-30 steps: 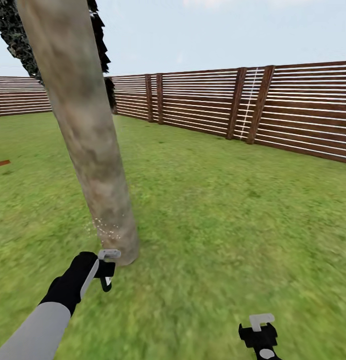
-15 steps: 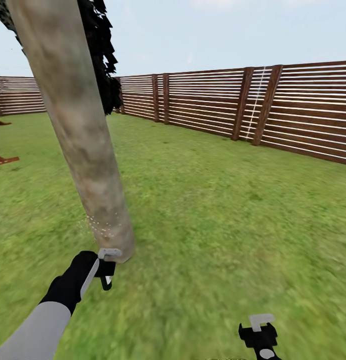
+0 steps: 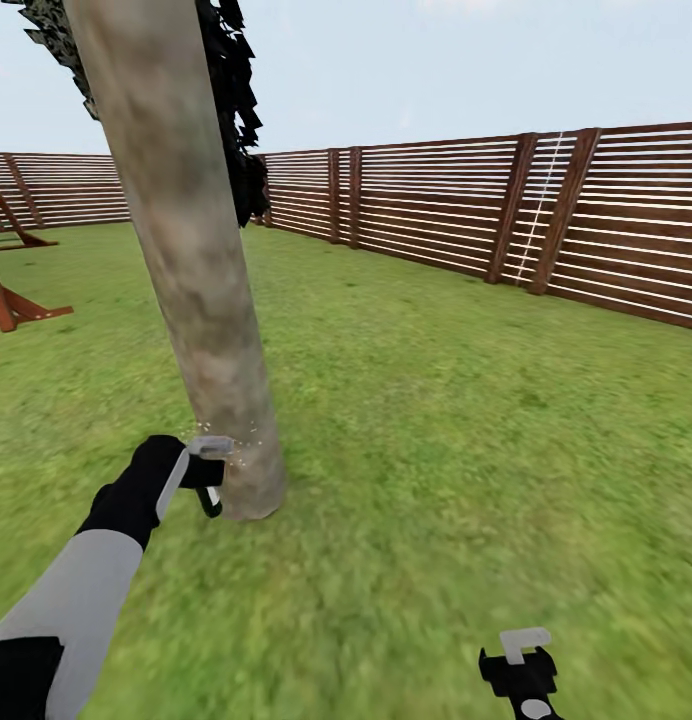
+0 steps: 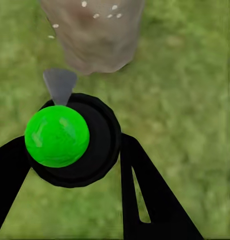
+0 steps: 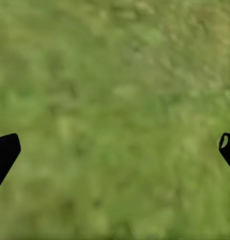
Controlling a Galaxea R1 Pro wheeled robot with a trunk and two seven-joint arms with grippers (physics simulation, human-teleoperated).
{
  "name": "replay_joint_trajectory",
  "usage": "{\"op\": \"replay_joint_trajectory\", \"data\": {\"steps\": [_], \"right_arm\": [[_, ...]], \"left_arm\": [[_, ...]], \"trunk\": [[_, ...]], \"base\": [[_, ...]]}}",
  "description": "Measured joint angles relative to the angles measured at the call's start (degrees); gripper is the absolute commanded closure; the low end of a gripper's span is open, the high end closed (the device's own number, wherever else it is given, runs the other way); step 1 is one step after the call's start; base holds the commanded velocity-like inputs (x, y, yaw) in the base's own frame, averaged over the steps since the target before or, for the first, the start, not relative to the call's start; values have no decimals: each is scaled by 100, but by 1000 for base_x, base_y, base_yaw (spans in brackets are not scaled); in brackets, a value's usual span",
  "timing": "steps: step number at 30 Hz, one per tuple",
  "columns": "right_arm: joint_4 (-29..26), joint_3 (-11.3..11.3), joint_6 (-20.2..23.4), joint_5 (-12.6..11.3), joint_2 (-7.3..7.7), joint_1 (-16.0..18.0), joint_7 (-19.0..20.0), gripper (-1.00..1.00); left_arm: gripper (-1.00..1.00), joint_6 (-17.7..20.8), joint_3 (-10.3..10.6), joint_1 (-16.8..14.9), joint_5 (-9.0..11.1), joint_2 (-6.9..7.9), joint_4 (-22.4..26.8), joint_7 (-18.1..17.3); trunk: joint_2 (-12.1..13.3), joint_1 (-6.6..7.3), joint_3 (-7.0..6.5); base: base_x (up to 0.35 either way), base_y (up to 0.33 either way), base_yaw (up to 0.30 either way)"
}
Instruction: In the garden, pick up the pesticide atomizer on the floor and spray pesticide onto both trees until each tree trunk is fully covered.
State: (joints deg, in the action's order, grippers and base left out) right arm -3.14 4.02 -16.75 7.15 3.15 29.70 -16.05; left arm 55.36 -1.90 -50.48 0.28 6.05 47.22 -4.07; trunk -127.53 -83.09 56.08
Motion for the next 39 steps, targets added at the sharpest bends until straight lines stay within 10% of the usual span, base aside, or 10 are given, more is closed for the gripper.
{"op": "replay_joint_trajectory", "data": {"steps": [39], "right_arm": [[1,1,-2,1,1,-11,-4,-100]], "left_arm": [[100,-89,4,418,-87,108,-97,83]], "trunk": [[0,0,0]], "base": [[67,-204,73]]}}
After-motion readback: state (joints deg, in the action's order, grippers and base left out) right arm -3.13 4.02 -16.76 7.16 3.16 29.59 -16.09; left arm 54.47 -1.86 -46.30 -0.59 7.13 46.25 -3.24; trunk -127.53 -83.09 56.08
